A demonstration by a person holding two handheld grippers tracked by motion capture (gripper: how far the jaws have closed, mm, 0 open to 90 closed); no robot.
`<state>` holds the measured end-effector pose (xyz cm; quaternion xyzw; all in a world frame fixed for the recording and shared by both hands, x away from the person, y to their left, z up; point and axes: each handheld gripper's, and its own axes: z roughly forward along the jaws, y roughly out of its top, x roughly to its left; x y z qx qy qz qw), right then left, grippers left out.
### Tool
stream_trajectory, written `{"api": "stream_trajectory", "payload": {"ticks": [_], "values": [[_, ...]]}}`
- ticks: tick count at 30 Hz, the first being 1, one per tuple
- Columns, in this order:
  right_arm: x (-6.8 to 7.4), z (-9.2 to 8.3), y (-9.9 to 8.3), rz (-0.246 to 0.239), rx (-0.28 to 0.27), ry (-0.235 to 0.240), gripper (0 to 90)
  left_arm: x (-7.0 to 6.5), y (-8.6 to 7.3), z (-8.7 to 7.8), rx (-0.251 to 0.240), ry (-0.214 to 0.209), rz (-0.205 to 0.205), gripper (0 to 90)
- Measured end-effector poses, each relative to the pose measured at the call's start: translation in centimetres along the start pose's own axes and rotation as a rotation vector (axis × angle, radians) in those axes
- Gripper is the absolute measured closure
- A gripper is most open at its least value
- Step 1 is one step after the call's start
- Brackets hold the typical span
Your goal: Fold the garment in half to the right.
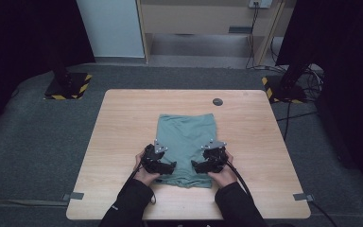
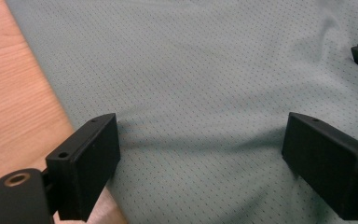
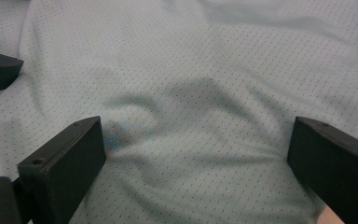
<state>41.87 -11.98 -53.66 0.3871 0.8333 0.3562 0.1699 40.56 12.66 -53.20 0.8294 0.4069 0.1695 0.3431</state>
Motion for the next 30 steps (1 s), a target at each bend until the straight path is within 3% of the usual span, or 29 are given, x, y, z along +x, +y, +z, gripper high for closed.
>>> {"api": "stream_trajectory", "payload": {"ticks": [14, 30], "values": [[-0.9, 1.4, 1.3, 0.003, 0.000, -0.001, 3.9, 1.4, 0.5, 0.5, 0.002, 0.012, -0.008, 10.0], [-1.0, 1.6, 1.5, 0.016, 0.000, -0.013, 4.0, 1.6, 0.5, 0.8, -0.024, 0.013, -0.010, 10.0]]}}
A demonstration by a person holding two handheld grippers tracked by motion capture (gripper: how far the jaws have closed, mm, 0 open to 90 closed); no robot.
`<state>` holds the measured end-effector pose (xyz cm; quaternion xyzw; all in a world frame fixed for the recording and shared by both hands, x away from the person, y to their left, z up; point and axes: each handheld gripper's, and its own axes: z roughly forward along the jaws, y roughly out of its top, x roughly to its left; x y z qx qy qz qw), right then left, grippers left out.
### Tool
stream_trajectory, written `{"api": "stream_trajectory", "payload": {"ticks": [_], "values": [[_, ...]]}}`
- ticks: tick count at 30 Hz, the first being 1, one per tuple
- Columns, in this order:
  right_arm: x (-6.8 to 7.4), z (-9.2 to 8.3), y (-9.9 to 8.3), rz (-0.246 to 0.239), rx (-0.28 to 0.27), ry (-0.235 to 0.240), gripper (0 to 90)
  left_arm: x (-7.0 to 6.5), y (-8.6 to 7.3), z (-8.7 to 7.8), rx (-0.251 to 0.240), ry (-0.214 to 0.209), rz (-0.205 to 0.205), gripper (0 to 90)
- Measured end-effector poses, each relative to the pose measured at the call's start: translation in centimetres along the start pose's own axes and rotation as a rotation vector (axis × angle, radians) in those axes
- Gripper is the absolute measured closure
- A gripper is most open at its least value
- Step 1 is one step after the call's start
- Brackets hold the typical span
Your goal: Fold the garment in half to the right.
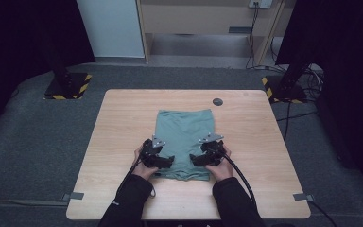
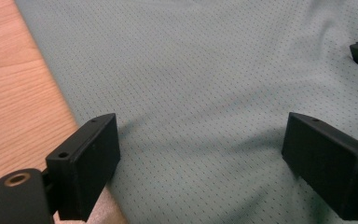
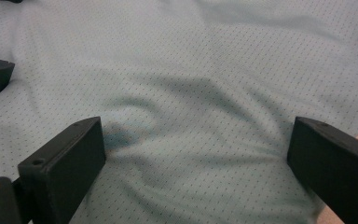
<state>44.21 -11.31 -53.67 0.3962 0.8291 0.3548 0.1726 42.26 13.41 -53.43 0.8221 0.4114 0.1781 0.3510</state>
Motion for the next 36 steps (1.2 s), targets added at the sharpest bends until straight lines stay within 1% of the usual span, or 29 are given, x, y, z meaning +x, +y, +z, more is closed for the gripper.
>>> {"api": "stream_trajectory", "payload": {"ticks": [6, 9, 11, 17, 20, 22, 26, 30, 32, 36], "values": [[-0.1, 0.1, 0.1, 0.000, -0.001, -0.002, 4.2, 0.0, 0.0, 0.0, -0.002, 0.003, -0.001, 10.1], [-0.1, -0.1, -0.1, 0.004, -0.004, -0.001, 5.3, -0.1, -0.1, -0.2, 0.004, 0.006, -0.004, 10.7], [-0.1, -0.2, -0.2, 0.001, -0.005, 0.003, 5.6, -0.2, -0.1, -0.3, 0.014, 0.003, -0.002, 10.9], [-0.2, -0.4, -0.4, -0.006, -0.005, 0.008, 5.7, -0.3, -0.1, -0.4, 0.022, 0.005, -0.001, 10.9], [-0.1, -0.4, -0.4, -0.006, -0.005, 0.006, 5.8, -0.3, -0.1, -0.4, 0.016, 0.008, -0.004, 10.9], [-0.1, -0.5, -0.3, -0.004, -0.005, 0.002, 6.3, -0.4, -0.1, -0.5, 0.019, 0.012, -0.004, 10.9], [0.2, -0.6, -0.3, 0.003, -0.006, -0.015, 7.0, -0.8, 0.0, -0.8, 0.037, 0.032, -0.021, 13.2], [0.5, -0.8, -0.4, 0.019, -0.017, -0.041, 9.9, -1.0, 0.2, -1.2, 0.058, 0.033, -0.030, 17.0], [0.6, -1.2, -0.3, 0.024, -0.030, -0.049, 10.4, -1.0, 0.3, -1.6, 0.049, 0.029, -0.035, 16.5], [0.7, -2.4, 0.1, 0.042, -0.063, -0.035, 10.3, -1.1, 0.7, -2.7, 0.009, 0.017, -0.052, 16.1]]}}
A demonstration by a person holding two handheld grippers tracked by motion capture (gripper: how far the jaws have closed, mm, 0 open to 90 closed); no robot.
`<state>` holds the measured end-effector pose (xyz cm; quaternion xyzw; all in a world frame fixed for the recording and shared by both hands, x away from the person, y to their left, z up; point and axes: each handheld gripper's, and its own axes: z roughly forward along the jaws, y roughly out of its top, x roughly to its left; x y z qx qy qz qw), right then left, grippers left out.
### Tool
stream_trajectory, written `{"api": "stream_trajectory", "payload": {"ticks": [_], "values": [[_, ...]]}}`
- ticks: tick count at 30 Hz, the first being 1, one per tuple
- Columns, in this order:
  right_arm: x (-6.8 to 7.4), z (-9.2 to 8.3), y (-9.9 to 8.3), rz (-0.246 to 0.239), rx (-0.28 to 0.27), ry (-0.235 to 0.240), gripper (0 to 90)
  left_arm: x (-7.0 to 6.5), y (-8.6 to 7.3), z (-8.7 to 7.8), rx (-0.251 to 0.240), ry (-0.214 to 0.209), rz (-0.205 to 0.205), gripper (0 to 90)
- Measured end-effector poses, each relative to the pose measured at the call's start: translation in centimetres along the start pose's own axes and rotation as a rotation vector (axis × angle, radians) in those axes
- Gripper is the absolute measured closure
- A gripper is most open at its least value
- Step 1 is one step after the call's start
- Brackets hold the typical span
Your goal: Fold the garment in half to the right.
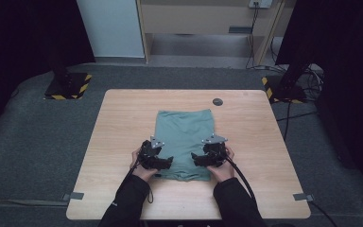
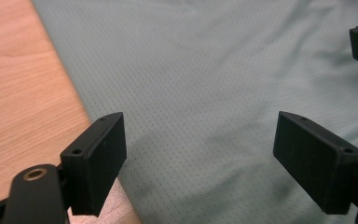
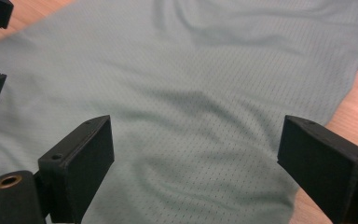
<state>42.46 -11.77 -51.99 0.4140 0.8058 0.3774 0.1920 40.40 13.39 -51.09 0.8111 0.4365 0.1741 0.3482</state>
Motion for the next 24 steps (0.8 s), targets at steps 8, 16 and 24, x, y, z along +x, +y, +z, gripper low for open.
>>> {"api": "stream_trajectory", "payload": {"ticks": [8, 16, 24], "values": [[0.1, -2.1, 0.6, 0.012, -0.037, 0.011, 8.8, -0.4, 0.5, -1.7, -0.050, -0.010, 0.006, 15.4], [-0.4, -4.0, 0.6, 0.008, -0.045, -0.010, 8.0, -0.9, 0.4, -2.3, -0.070, 0.003, 0.028, 13.3], [-1.1, -5.4, -0.6, 0.025, -0.042, -0.053, 7.6, -1.2, -0.1, -2.2, -0.059, 0.034, 0.048, 11.3]]}}
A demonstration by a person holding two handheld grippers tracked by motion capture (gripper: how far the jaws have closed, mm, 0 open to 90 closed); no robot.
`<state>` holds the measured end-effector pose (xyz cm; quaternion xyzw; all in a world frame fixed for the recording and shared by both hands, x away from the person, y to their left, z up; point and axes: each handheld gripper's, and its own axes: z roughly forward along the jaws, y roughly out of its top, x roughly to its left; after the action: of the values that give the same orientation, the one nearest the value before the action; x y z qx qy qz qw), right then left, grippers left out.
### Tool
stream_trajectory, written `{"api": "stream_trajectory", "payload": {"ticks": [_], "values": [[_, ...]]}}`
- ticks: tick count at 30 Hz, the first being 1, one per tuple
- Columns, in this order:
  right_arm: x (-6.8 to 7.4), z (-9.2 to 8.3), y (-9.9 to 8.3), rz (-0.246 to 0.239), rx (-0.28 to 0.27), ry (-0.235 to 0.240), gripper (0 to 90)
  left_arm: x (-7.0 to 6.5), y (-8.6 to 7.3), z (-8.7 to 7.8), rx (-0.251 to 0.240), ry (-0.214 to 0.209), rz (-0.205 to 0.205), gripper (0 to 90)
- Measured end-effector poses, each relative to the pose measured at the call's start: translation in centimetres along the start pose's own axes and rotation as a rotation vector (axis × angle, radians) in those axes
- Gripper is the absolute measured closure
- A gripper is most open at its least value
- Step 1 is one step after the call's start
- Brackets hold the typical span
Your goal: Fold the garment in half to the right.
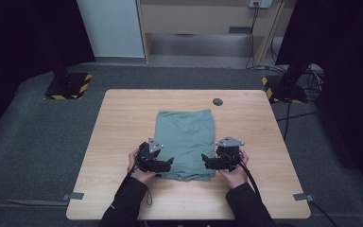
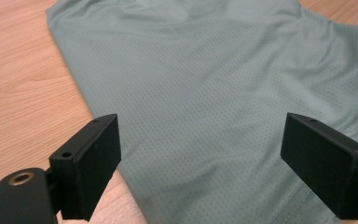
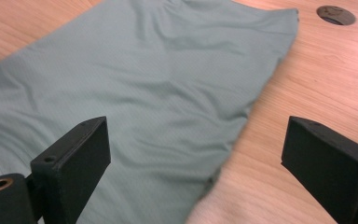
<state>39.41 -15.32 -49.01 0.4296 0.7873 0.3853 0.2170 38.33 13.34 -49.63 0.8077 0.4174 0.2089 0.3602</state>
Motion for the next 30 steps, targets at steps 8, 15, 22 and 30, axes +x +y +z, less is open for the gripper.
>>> {"api": "stream_trajectory", "payload": {"ticks": [8, 15, 22, 30], "values": [[-0.8, -1.3, -0.9, 0.014, -0.009, -0.005, 7.9, -0.3, -0.4, -0.5, 0.000, -0.009, -0.012, 12.4], [-1.4, -2.2, -1.8, 0.023, 0.000, 0.003, 7.1, 0.1, -1.1, -1.3, -0.002, -0.004, -0.031, 12.3], [-1.9, -3.0, -3.0, 0.049, 0.005, -0.001, 7.4, 0.3, -1.6, -2.0, -0.020, 0.004, -0.042, 12.4], [-2.6, -3.2, -4.3, 0.062, 0.033, -0.001, 7.4, -0.2, -2.4, -2.4, -0.002, 0.010, -0.026, 12.1]]}}
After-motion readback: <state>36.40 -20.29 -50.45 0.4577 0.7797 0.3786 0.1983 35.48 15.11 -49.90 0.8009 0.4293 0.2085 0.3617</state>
